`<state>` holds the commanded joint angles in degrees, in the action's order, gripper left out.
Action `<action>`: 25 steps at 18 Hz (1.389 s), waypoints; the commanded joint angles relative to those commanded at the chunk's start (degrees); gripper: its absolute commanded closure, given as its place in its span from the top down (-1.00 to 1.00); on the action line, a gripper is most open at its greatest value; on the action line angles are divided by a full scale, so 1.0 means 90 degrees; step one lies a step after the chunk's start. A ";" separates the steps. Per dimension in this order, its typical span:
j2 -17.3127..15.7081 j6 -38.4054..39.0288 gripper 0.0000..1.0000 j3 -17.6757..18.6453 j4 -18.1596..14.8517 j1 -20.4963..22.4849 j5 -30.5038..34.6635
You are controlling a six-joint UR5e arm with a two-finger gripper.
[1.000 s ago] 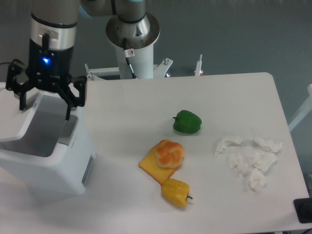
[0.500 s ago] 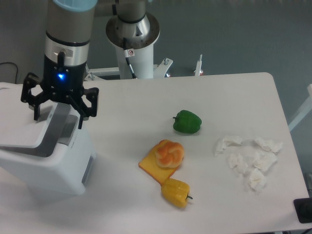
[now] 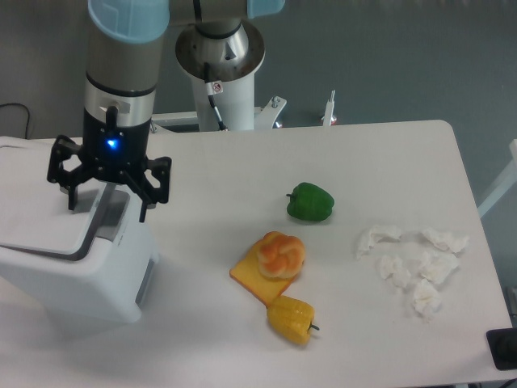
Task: Close the trash can
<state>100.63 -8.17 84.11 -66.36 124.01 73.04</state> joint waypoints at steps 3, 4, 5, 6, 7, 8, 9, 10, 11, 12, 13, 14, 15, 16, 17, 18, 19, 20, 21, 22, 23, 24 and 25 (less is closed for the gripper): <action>0.0049 0.0000 1.00 0.0010 0.0000 0.0000 0.0010; 0.0049 0.0000 1.00 0.0010 0.0000 0.0000 0.0010; 0.0049 0.0000 1.00 0.0010 0.0000 0.0000 0.0010; 0.0049 0.0000 1.00 0.0010 0.0000 0.0000 0.0010; 0.0049 0.0000 1.00 0.0010 -0.0009 0.0000 0.0010; 0.0049 0.0000 1.00 0.0010 -0.0010 0.0000 0.0010; 0.0049 0.0000 1.00 0.0010 -0.0010 0.0010 0.0010; 0.0049 0.0000 1.00 0.0010 -0.0010 0.0010 0.0010; 0.0049 0.0000 1.00 0.0010 -0.0010 0.0010 0.0010; 0.0049 0.0010 1.00 0.0010 -0.0010 0.0010 0.0010; 0.0049 0.0010 1.00 0.0010 -0.0010 0.0010 0.0020; 0.0049 0.0010 1.00 0.0010 0.0000 0.0010 0.0020; 0.0059 0.0010 1.00 0.0010 0.0000 0.0010 0.0020; 0.0078 0.0010 1.00 0.0010 0.0000 0.0010 0.0058; 0.0078 0.0010 1.00 0.0010 0.0000 0.0000 0.0078; 0.0078 0.0010 1.00 0.0010 -0.0009 0.0010 0.0088; 0.0078 0.0010 1.00 0.0010 -0.0010 0.0010 0.0088; 0.0078 0.0010 1.00 0.0000 0.0010 0.0010 0.0088; 0.0069 0.0019 1.00 -0.0029 0.0039 0.0048 0.0069; 0.0039 0.0020 1.00 -0.0077 0.0039 0.0117 0.0049; 0.0010 0.0029 1.00 -0.0116 0.0039 0.0233 -0.0009; 0.0000 0.0039 1.00 -0.0185 0.0039 0.0273 -0.0135; -0.0029 0.0020 1.00 -0.0224 0.0049 0.0351 -0.0243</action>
<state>100.37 -8.00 82.09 -65.92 127.17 70.85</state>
